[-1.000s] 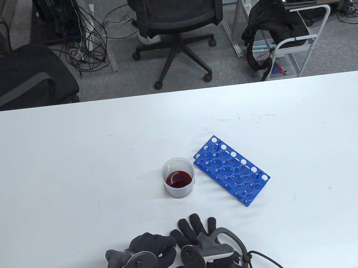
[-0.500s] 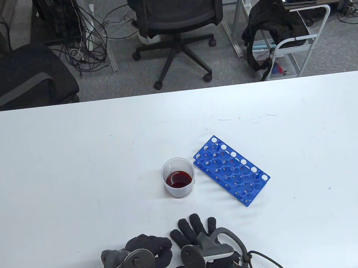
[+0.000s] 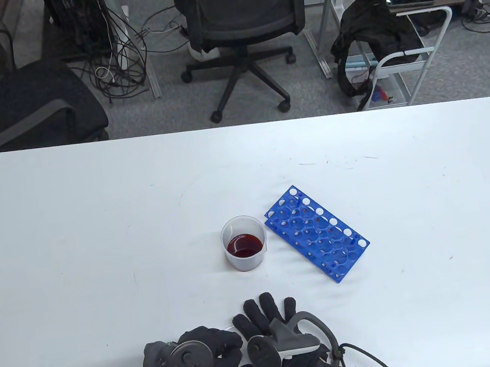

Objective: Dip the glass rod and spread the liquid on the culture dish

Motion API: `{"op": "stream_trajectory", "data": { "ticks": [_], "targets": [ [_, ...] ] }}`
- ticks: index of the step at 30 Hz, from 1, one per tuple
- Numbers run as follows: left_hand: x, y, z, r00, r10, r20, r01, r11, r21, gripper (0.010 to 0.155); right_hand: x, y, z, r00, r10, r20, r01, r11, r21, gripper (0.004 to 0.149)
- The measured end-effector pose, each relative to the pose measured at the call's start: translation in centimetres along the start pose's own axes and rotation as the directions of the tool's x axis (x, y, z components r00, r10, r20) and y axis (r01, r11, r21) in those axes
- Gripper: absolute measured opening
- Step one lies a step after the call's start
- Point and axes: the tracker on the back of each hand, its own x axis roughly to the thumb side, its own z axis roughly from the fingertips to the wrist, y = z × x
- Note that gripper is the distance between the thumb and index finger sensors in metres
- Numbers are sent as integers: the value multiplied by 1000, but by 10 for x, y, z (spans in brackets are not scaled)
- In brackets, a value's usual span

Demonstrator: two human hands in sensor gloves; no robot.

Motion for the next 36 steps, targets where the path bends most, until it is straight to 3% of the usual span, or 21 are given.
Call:
{"op": "stream_trajectory", "data": {
  "ticks": [6, 18, 36],
  "targets": [
    [5, -3, 1, 999, -50, 18, 49, 998, 47, 37, 0, 0, 0, 1000, 0, 0, 0, 1000, 0, 100],
    [-7, 4, 0, 997, -61, -52, 65, 996, 68, 37, 0, 0, 0, 1000, 0, 0, 0, 1000, 0, 100],
    [-13, 7, 0, 998, -5, -55, 4, 1000, -18, 37, 0, 0, 0, 1000, -6, 0, 6, 1000, -2, 100]
  ]
}}
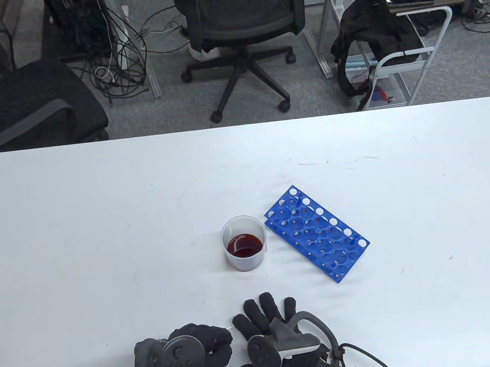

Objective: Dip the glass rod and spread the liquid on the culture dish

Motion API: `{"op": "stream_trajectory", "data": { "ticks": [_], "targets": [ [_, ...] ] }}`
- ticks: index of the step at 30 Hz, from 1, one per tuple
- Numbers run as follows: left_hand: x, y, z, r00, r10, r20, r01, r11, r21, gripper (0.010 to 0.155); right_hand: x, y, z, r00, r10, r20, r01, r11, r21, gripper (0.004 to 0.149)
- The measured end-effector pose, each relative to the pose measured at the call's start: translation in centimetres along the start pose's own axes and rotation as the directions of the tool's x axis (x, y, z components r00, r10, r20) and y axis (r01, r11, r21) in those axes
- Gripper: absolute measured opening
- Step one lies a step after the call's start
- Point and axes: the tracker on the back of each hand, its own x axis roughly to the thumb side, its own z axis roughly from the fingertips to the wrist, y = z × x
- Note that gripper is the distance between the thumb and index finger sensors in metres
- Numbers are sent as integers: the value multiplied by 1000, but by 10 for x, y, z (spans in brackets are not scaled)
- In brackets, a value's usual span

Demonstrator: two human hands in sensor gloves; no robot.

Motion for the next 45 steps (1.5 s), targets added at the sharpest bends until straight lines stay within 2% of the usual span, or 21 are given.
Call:
{"op": "stream_trajectory", "data": {
  "ticks": [8, 13, 19, 24, 31, 34, 45],
  "targets": [
    [8, -7, 0, 999, 11, 41, -12, 1000, 9, 37, 0, 0, 0, 1000, 0, 0, 0, 1000, 0, 100],
    [12, -11, 0, 999, -1, 50, -2, 999, 50, 37, 0, 0, 0, 1000, 0, 0, 0, 1000, 0, 100],
    [17, -12, 1, 997, -66, 29, 63, 992, 111, 37, 0, 0, 0, 1000, -3, 0, 3, 1000, -1, 100],
    [16, -9, 1, 996, -88, -18, 89, 989, 122, 37, 0, 0, 0, 1000, -3, 0, 3, 1000, -1, 100],
    [14, -4, 2, 994, -97, -44, 101, 990, 100, 37, 0, 0, 0, 1000, -3, 0, 3, 1000, -1, 100],
    [13, -2, 2, 994, -92, -52, 95, 994, 61, 37, 0, 0, 0, 1000, -3, 0, 3, 1000, -1, 100],
    [12, -4, 2, 999, -8, -39, 8, 1000, 1, 37, 0, 0, 0, 1000, -6, 0, 6, 1000, -1, 100]
  ]
}}
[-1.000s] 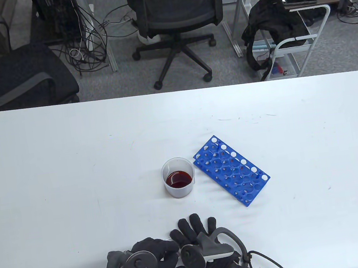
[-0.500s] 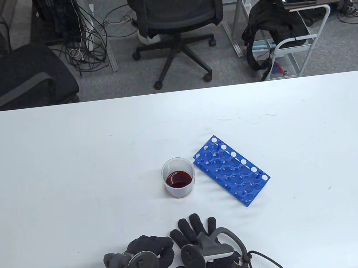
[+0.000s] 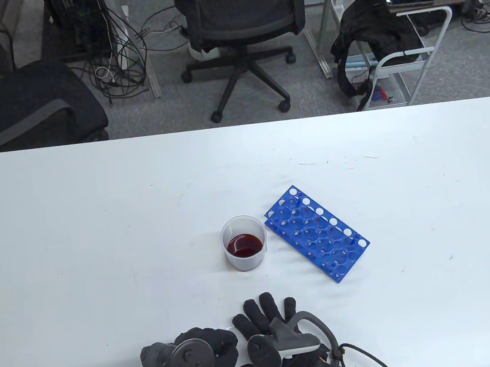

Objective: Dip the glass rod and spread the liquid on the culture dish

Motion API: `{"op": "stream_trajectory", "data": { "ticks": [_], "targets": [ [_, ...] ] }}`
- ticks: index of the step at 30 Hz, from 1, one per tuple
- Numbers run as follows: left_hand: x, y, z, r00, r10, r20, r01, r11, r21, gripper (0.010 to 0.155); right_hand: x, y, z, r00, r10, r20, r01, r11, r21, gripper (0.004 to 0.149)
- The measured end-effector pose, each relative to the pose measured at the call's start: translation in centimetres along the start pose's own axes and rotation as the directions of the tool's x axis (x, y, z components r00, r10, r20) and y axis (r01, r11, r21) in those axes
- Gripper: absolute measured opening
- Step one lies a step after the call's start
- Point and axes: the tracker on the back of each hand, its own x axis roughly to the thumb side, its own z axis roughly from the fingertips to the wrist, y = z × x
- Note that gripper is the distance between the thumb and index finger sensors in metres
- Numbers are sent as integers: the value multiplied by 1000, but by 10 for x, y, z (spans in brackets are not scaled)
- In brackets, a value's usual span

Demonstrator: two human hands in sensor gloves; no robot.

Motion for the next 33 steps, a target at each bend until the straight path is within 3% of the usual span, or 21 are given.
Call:
{"op": "stream_trajectory", "data": {
  "ticks": [33],
  "targets": [
    [5, 4, 4, 1000, 17, -18, -14, 990, 142, 39, 0, 0, 0, 1000, 0, 0, 0, 1000, 0, 100]
  ]
}}
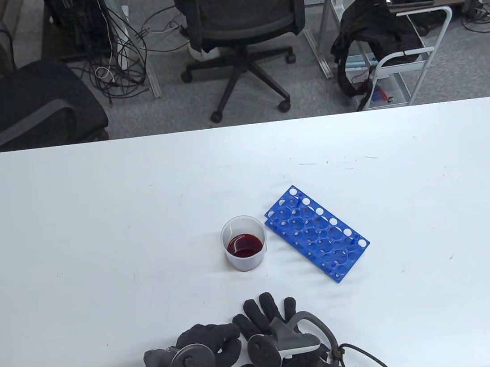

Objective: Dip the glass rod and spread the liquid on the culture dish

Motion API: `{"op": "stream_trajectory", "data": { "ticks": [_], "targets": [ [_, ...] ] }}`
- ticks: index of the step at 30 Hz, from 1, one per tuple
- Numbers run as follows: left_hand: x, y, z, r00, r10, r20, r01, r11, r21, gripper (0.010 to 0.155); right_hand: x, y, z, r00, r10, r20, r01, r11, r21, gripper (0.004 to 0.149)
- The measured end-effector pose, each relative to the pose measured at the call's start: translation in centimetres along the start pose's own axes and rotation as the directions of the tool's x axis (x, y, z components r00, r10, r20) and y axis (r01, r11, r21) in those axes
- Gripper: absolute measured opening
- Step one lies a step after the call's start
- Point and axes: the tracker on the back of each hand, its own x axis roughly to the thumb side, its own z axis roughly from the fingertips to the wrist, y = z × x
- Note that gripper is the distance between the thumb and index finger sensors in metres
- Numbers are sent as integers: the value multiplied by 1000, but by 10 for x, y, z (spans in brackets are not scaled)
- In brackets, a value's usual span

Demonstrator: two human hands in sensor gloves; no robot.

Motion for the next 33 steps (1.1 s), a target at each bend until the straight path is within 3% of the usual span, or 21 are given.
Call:
{"op": "stream_trajectory", "data": {
  "ticks": [9, 17, 22, 25, 29, 30, 31, 33],
  "targets": [
    [-9, 27, 10, 989, 147, 13, -147, 987, 69, 39, 0, 0, 0, 1000, 0, 0, 0, 1000, 0, 100],
    [-14, 38, 17, 985, 174, 18, -175, 980, 91, 40, -1, 0, 0, 1000, -26, 7, 26, 1000, 0, 101],
    [-15, 36, 16, 987, 162, 13, -162, 984, 75, 39, -8, -13, 6, 980, -194, 48, 197, 978, -72, 107],
    [-14, 33, 16, 990, 144, 11, -144, 987, 65, 40, -9, -30, 22, 939, -316, 135, 342, 899, -273, 107],
    [-11, 29, 14, 991, 132, 19, -133, 990, 40, 39, 10, -56, 52, 963, -206, 173, 269, 750, -605, 95],
    [-11, 29, 13, 992, 128, 20, -128, 991, 35, 39, 13, -59, 55, 965, -196, 175, 263, 729, -632, 90],
    [-10, 28, 13, 992, 125, 21, -126, 991, 35, 39, 23, -63, 62, 966, -201, 162, 255, 653, -713, 84],
    [-9, 26, 12, 992, 123, 26, -124, 992, 30, 40, 34, -66, 65, 961, -218, 171, 270, 595, -757, 75]
  ]
}}
